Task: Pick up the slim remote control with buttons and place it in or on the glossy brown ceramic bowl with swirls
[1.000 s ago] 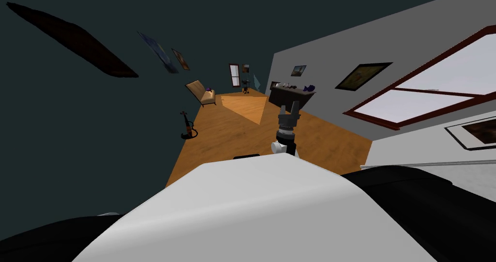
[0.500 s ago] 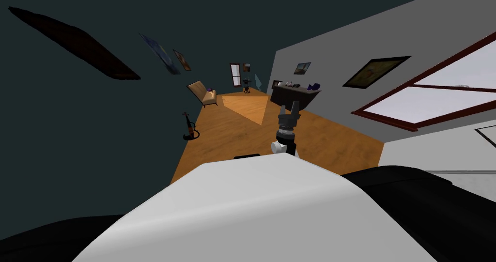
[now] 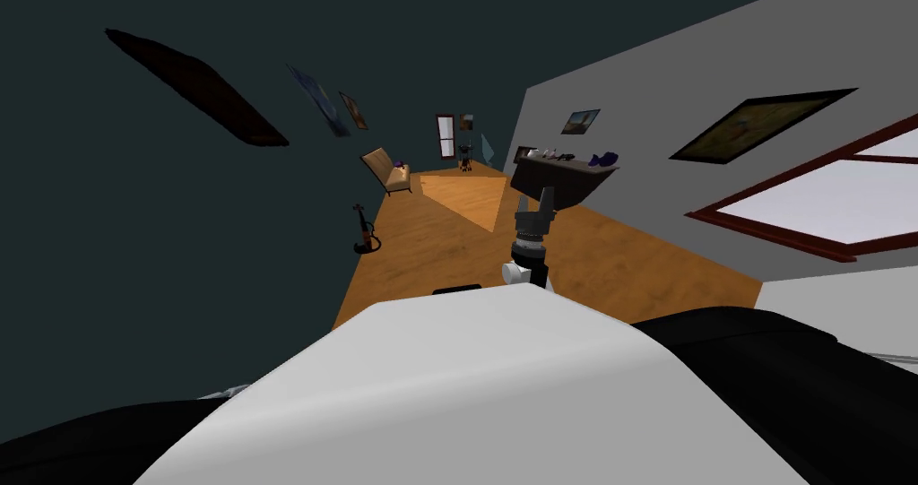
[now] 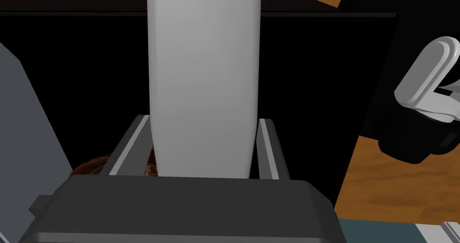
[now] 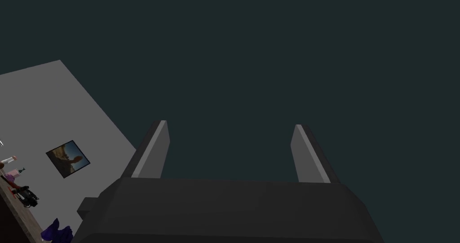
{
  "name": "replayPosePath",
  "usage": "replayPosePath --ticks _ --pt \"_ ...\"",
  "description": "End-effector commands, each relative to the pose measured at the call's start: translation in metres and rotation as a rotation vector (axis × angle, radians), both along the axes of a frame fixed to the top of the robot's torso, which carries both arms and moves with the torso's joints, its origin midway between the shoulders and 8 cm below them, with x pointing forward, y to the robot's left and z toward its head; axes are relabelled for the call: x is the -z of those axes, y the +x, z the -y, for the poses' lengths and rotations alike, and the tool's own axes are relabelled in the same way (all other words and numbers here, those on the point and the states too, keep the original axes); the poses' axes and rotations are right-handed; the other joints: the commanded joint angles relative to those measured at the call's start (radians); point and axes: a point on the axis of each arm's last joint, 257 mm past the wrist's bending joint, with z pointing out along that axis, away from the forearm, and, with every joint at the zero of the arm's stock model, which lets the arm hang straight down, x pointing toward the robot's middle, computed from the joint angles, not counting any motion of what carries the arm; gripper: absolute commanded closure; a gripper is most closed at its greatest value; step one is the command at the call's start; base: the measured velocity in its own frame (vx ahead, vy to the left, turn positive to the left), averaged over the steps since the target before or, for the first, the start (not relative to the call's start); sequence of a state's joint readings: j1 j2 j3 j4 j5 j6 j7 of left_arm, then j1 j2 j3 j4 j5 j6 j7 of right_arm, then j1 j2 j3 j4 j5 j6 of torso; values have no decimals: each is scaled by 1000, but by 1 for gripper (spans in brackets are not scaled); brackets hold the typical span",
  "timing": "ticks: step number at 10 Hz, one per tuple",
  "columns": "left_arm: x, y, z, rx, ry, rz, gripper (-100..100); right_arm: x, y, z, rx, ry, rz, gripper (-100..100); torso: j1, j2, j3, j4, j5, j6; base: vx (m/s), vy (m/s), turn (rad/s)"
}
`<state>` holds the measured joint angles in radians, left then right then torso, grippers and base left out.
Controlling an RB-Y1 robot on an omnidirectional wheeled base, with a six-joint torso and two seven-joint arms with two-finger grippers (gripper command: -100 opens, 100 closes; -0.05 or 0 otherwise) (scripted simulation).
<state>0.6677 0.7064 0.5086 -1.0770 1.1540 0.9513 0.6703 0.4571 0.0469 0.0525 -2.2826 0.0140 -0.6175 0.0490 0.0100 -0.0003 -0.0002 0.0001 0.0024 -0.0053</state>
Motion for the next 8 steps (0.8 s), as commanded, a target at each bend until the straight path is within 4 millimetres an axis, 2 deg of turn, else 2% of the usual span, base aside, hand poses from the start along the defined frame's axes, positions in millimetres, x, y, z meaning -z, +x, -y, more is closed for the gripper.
replayPosePath --ticks 1,3,7,8 --pt "0 -2 8 5 -34 -8 100 0 0 0 0 0 0 0 0 0 0 0 0 0 38 157 128" --pt "-3 -10 14 21 -73 -28 100 0 0 0 0 0 0 0 -2 1 0 0 0 0 9 140 168" --pt "-25 -39 7 71 -85 -99 100 0 0 0 0 0 0 0 -8 12 6 1 -3 -3 -89 98 198" --pt "-22 -35 8 61 -86 -87 100 0 0 0 0 0 0 0 -9 13 7 2 -3 -3 -53 32 57"
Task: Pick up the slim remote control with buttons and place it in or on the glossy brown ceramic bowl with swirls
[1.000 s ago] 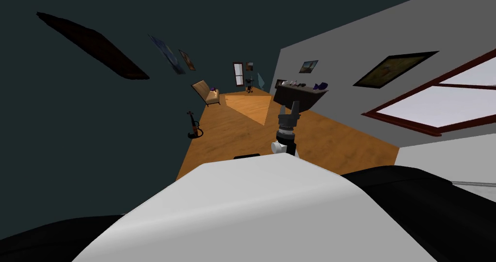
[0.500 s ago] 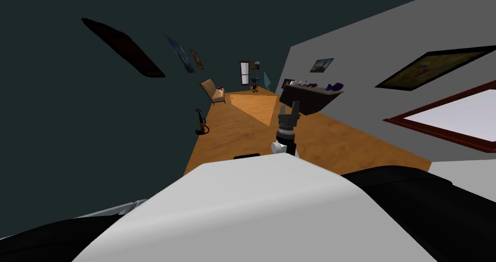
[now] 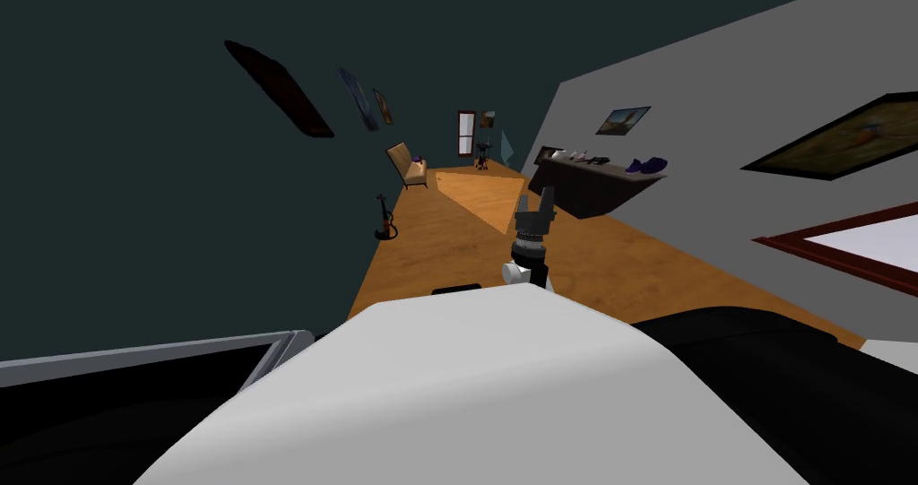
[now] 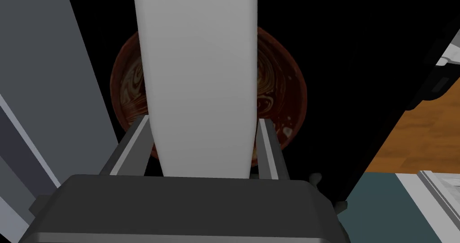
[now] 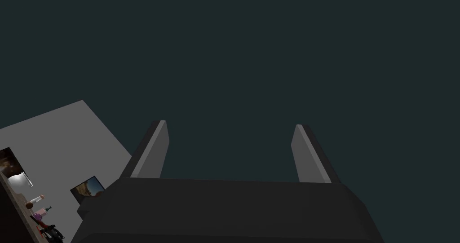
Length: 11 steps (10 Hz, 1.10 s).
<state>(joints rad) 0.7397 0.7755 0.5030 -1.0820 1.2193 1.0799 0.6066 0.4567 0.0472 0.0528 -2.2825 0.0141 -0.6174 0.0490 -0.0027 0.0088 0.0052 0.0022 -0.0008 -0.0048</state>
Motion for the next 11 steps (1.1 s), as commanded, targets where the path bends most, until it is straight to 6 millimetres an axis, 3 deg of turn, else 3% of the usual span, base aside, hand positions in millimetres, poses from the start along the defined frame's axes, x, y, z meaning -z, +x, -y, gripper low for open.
replayPosePath --ticks 1,5,6,7,11 --pt "0 0 0 0 0 0 -100 0 0 0 0 0 0 0 0 0 0 0 0 0 -13 7 0" --pt "0 0 0 -1 0 0 -100 0 0 0 0 0 0 0 -3 -6 -3 -1 -1 0 -1 1 0" --pt "0 0 0 -1 0 0 0 0 0 0 0 0 0 0 -3 -6 -4 -1 -1 0 0 0 0" --pt "-15 -9 -11 2 -2 -6 -100 0 0 0 0 0 0 0 -3 -6 -4 -1 -1 1 30 -31 18" --pt "-40 -19 -28 10 -6 -7 -100 0 0 0 0 0 0 0 -7 -10 -6 -2 -2 1 55 -50 16"
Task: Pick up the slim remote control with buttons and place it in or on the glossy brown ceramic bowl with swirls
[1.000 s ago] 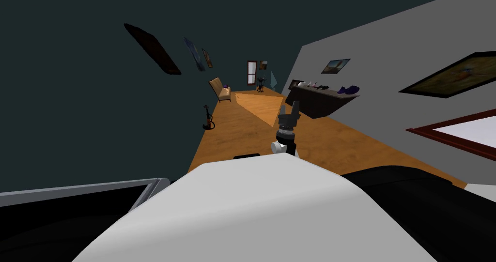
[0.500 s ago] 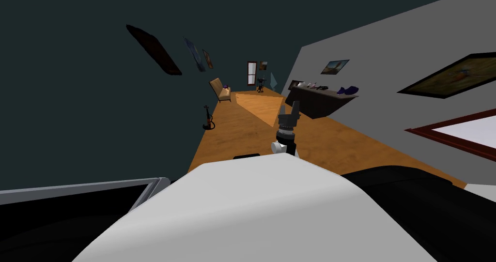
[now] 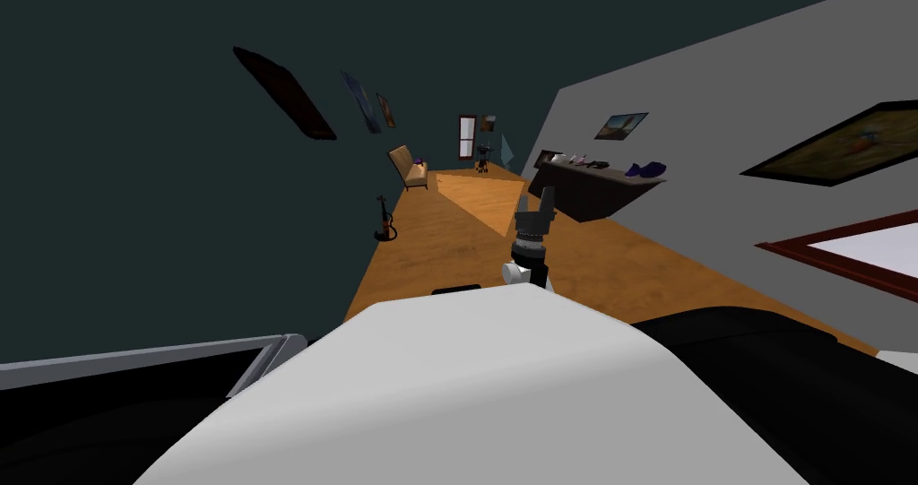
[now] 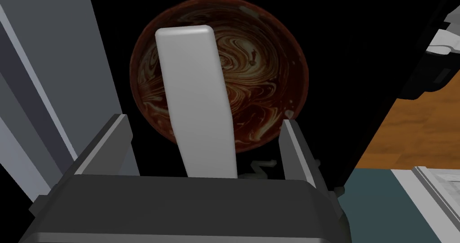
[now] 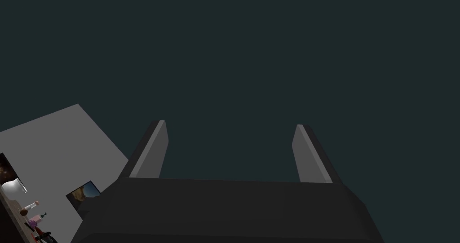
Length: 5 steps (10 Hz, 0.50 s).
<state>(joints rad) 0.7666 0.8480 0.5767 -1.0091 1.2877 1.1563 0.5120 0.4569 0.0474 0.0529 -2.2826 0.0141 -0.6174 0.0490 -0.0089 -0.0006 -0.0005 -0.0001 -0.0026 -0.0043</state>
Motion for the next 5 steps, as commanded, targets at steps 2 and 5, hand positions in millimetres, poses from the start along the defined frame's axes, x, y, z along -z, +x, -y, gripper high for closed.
replayPosePath --ticks 2,5 --pt "-8 -4 -5 4 0 1 -100 0 0 0 0 0 0 0 0 0 0 0 0 0 32 -33 12" --pt "-9 -4 -5 6 -2 1 0 0 0 0 0 0 0 0 3 3 2 1 1 0 0 0 0"
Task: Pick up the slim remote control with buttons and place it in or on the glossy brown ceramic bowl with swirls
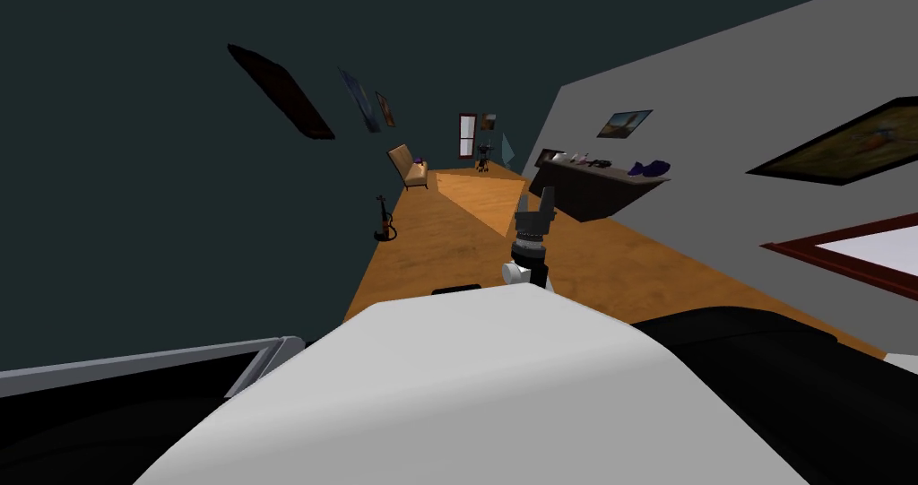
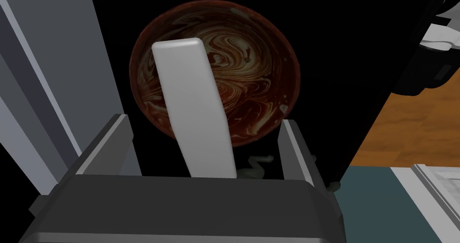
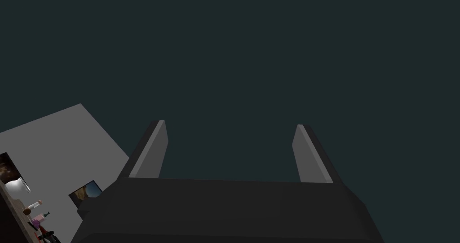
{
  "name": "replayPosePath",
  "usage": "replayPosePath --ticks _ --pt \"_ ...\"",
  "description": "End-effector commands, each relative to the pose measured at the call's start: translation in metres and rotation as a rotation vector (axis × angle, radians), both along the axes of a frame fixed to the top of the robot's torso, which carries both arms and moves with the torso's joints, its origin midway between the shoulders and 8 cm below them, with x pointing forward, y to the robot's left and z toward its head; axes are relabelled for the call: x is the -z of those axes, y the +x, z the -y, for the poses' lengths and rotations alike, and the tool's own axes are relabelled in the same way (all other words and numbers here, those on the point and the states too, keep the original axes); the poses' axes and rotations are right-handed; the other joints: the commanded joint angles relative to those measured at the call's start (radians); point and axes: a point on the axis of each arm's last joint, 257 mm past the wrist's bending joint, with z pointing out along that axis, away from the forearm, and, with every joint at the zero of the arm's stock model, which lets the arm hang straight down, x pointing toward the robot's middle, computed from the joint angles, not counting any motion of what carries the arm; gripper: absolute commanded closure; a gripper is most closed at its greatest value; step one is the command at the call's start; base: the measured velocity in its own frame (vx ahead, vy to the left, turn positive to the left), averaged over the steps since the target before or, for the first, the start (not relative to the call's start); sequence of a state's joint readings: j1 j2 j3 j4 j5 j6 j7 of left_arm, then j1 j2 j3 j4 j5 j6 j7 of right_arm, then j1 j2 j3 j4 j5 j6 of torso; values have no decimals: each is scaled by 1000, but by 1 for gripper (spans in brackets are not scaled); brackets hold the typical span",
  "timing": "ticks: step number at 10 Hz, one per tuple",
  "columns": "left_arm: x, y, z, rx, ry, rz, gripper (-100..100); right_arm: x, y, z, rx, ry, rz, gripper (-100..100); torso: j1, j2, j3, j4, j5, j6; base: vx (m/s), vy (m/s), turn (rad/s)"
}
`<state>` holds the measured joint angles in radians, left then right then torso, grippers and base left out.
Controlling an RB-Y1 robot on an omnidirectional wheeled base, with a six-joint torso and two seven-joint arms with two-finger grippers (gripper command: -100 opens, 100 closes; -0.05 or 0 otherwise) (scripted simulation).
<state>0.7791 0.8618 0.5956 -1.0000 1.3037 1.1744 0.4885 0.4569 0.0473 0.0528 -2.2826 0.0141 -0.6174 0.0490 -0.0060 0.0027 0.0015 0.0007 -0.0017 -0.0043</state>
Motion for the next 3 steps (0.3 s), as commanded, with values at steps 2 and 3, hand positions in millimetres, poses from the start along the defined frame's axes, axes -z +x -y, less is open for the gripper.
replayPosePath --ticks 2,3 --pt "0 0 0 0 0 0 0 0 0 0 0 0 0 0 0 0 0 0 0 0 0 0 0" --pt "0 0 0 0 0 0 0 0 0 0 0 0 0 0 0 0 0 0 0 0 0 0 0"
